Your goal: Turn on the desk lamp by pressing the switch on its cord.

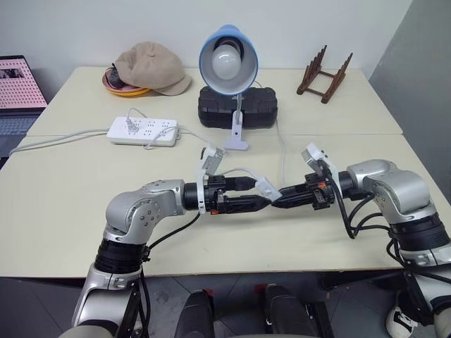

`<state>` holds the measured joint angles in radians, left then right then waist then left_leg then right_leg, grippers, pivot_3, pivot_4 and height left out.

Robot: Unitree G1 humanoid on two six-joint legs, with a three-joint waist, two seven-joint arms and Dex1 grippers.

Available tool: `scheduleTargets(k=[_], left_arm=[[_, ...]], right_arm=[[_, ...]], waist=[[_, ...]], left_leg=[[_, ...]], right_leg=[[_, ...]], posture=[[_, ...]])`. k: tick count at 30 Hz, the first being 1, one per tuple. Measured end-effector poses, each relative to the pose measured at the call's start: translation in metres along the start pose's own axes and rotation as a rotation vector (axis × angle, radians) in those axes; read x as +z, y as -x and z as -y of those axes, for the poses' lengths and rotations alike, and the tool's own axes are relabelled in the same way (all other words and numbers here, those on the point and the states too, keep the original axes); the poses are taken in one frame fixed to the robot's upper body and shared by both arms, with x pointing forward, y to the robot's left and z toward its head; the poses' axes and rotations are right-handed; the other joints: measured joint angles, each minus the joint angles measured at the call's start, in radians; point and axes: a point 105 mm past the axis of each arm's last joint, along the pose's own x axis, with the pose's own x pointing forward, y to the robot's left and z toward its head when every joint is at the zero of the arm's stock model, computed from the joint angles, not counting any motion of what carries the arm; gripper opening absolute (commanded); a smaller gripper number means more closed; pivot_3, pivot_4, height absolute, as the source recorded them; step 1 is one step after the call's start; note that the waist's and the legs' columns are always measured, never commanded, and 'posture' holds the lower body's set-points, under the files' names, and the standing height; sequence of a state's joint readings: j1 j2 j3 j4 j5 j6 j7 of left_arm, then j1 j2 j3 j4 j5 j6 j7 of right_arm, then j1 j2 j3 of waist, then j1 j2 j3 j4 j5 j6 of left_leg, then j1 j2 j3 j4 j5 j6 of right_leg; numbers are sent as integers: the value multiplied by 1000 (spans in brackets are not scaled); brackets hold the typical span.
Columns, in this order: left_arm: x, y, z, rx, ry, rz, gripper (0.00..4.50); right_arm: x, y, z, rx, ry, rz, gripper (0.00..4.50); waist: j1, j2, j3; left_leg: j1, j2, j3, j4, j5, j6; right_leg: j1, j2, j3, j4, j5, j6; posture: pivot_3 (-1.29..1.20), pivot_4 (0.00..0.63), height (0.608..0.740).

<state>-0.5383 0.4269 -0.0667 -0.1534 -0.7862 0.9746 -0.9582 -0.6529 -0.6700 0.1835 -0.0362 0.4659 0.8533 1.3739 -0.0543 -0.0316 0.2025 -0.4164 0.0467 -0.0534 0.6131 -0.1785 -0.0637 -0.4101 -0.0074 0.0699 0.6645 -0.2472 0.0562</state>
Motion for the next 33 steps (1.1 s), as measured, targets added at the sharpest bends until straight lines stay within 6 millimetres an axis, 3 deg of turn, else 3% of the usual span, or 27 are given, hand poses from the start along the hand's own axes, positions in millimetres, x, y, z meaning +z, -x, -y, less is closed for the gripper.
scheduleTargets(k=[5, 13, 21, 33], left_arm=[[4, -3, 3, -25, -17, -5, 3853], [3, -2, 3, -32, -30, -11, 2052], [3, 0, 2, -28, -36, -15, 638], [2, 0, 5, -45, -36, -21, 477]], right_arm=[[2, -2, -4, 16, 4, 8, 397], [3, -1, -5, 8, 13, 1, 397], [2, -3, -8, 30, 4, -1, 397], [1, -3, -11, 54, 5, -4, 397]], waist=[[0, 0, 0], [0, 0, 0], [0, 0, 0], [0, 0, 0]], left_leg=[[0, 0, 0, 0, 0, 0], [0, 0, 0, 0, 0, 0], [0, 0, 0, 0, 0, 0], [0, 0, 0, 0, 0, 0]], right_leg=[[0, 0, 0, 0, 0, 0], [0, 0, 0, 0, 0, 0], [0, 0, 0, -1, 0, 0], [0, 0, 0, -1, 0, 0]], posture=[[0, 150, 740], [0, 150, 740], [0, 150, 740], [0, 150, 740]])
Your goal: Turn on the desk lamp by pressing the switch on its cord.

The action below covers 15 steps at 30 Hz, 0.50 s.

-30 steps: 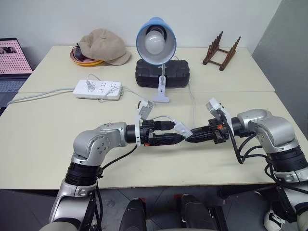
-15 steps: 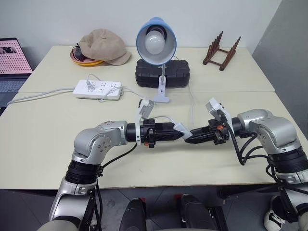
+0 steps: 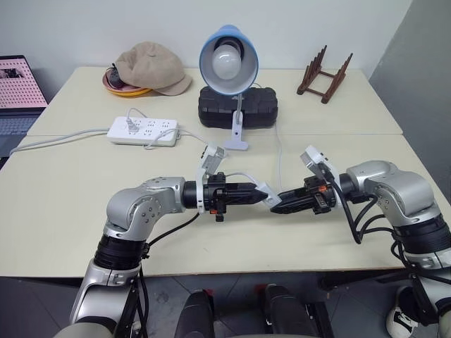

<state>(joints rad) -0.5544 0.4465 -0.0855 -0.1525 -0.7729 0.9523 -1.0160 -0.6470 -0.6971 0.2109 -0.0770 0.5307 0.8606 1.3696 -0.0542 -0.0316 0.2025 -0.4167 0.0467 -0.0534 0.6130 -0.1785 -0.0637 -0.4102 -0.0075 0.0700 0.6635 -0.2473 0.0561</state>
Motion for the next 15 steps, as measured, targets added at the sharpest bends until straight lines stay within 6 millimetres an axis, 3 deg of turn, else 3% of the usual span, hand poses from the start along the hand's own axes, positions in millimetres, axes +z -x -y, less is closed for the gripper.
scheduleTargets(k=[3, 5, 9, 15], left_arm=[[-1, 0, 0, 2, -1, -9, 477], [-1, 0, 0, 2, -3, -12, 1176], [-3, -1, 0, 8, -2, -24, 1830], [-8, -4, 0, 4, 15, -48, 1830]], right_arm=[[-1, -1, 0, 2, -4, -5, 397], [-1, -1, 0, 3, -4, -6, 397], [-1, -1, 1, -11, -3, -6, 397], [-1, -1, 2, -16, -4, -6, 397]], waist=[[0, 0, 0], [0, 0, 0], [0, 0, 0], [0, 0, 0]], left_leg=[[0, 0, 0, 0, 0, 0], [0, 0, 0, 0, 0, 0], [0, 0, 0, 0, 0, 0], [0, 0, 0, 0, 0, 0]], right_leg=[[0, 0, 0, 0, 0, 0], [0, 0, 0, 0, 0, 0], [0, 0, 0, 0, 0, 0], [0, 0, 0, 0, 0, 0]], posture=[[0, 150, 740], [0, 150, 740], [0, 150, 740], [0, 150, 740]])
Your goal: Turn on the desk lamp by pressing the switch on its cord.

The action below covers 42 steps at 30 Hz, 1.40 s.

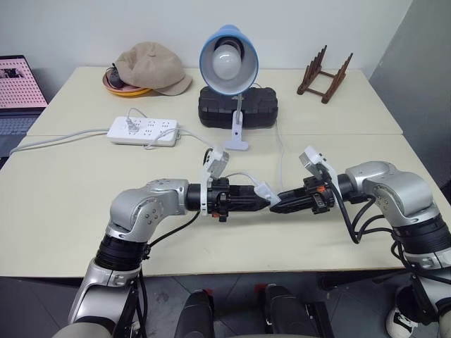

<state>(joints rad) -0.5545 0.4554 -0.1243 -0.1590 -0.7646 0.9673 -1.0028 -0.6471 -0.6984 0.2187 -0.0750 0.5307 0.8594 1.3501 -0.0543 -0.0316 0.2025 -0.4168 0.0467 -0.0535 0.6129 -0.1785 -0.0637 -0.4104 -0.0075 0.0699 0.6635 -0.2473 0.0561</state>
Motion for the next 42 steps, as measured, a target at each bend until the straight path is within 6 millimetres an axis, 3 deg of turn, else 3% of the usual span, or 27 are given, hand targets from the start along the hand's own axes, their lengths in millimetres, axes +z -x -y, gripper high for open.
scheduleTargets(k=[5, 13, 26, 42], left_arm=[[-1, -1, 0, 3, 3, -5, 1830], [0, 0, 0, 0, 2, -2, 566], [-2, 0, 1, -21, 12, -2, 558], [-6, 0, 1, -60, 323, 55, 557]], right_arm=[[0, 0, 0, -2, 0, -1, 397], [0, 1, -1, 5, 7, -3, 397], [-1, 2, -3, 22, 23, -1, 397], [-5, 1, -7, 36, 64, -6, 397]], waist=[[0, 0, 0], [0, 0, 0], [0, 0, 0], [-1, 0, 0]], left_leg=[[0, 0, 0, 0, 0, 0], [0, 0, 0, 0, 0, 0], [0, 0, 0, 0, 0, 0], [0, 0, 0, 0, 0, 0]], right_leg=[[0, 0, 0, 0, 0, 0], [0, 0, 0, 0, 0, 0], [0, 0, 0, 0, 0, 0], [0, 0, 0, 0, 0, 0]], posture=[[0, 150, 740], [0, 150, 740], [0, 150, 740], [0, 150, 740]])
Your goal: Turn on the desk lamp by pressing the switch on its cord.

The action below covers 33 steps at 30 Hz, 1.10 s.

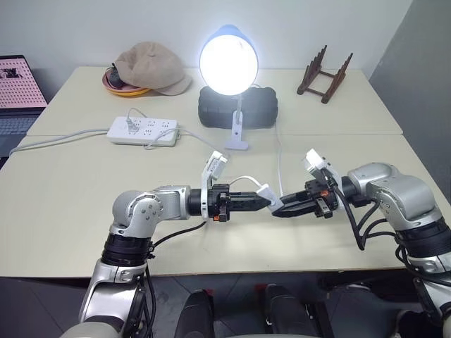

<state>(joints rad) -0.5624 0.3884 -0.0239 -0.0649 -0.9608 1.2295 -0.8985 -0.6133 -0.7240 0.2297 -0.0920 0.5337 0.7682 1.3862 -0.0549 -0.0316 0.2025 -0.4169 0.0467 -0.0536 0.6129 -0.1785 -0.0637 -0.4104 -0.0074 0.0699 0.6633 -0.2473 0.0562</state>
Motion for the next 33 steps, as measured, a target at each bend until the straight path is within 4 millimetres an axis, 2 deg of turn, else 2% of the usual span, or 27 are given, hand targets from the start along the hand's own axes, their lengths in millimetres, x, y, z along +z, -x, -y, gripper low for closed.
scheduleTargets(k=[4, 6, 7, 8, 16, 20, 22, 26, 30, 33], left_arm=[[0, 0, 1, -1, -1, -5, 557], [0, 0, 0, 8, -3, -2, 1260], [0, 0, 0, 7, -2, 1, 1363], [5, 3, 1, 4, -6, 26, 1693], [21, 17, 5, 19, -18, 121, 3232], [13, 28, 8, 67, -58, 101, 4070], [7, 37, 10, 126, -120, 68, 4434], [0, 52, 9, 250, -272, -6, 4434], [4, 72, 2, 404, -466, -51, 4434], [7, 76, -1, 448, -543, -52, 4434]], right_arm=[[0, 0, -1, 2, 3, 1, 397], [0, 0, 0, -3, 2, 1, 397], [-1, 0, 1, -10, 3, -1, 397], [-3, 1, 2, -28, 1, -14, 397], [-13, 4, 10, -70, -33, -46, 397], [-16, 3, 16, -79, -35, -59, 397], [-15, 1, 25, -102, -6, -77, 397], [-13, -7, 50, -172, 57, -112, 397], [-24, -8, 84, -307, 104, -186, 397], [-31, -10, 95, -334, 145, -248, 397]], waist=[[0, 0, 0], [1, 0, 0], [1, 0, 0], [1, 0, 0], [0, 0, 0], [-3, 0, 0], [-5, 0, 0], [-7, 0, 0], [0, 0, 0], [6, 0, 0]], left_leg=[[0, 0, 0, 0, 0, 0], [0, 0, 0, 0, 0, 0], [0, 0, 0, 0, 0, 0], [0, 0, 0, 0, 0, 0], [0, 0, 0, 0, 0, 0], [0, 0, 0, -1, 0, 0], [0, 0, 0, -1, 0, 0], [1, 0, 1, -1, 0, 0], [0, 0, 2, -1, 0, 0], [-1, 0, 2, -1, 0, 0]], right_leg=[[0, 0, 0, 0, 0, 0], [0, 0, 0, 0, 0, 0], [0, 0, 0, 0, 0, 0], [0, 0, 0, 0, 0, 0], [0, 0, 0, 0, 0, 0], [0, 0, 0, 0, 0, 0], [-1, 0, 1, 0, 0, 0], [-1, 0, 1, 0, -1, -3], [-1, -1, 1, -1, -2, -6], [-1, -1, 1, -2, -1, -2]], posture=[[0, 150, 740], [0, 150, 740], [0, 150, 740], [0, 150, 740], [0, 150, 740], [0, 150, 740], [0, 150, 740], [0, 150, 740], [0, 150, 740], [0, 150, 740]])
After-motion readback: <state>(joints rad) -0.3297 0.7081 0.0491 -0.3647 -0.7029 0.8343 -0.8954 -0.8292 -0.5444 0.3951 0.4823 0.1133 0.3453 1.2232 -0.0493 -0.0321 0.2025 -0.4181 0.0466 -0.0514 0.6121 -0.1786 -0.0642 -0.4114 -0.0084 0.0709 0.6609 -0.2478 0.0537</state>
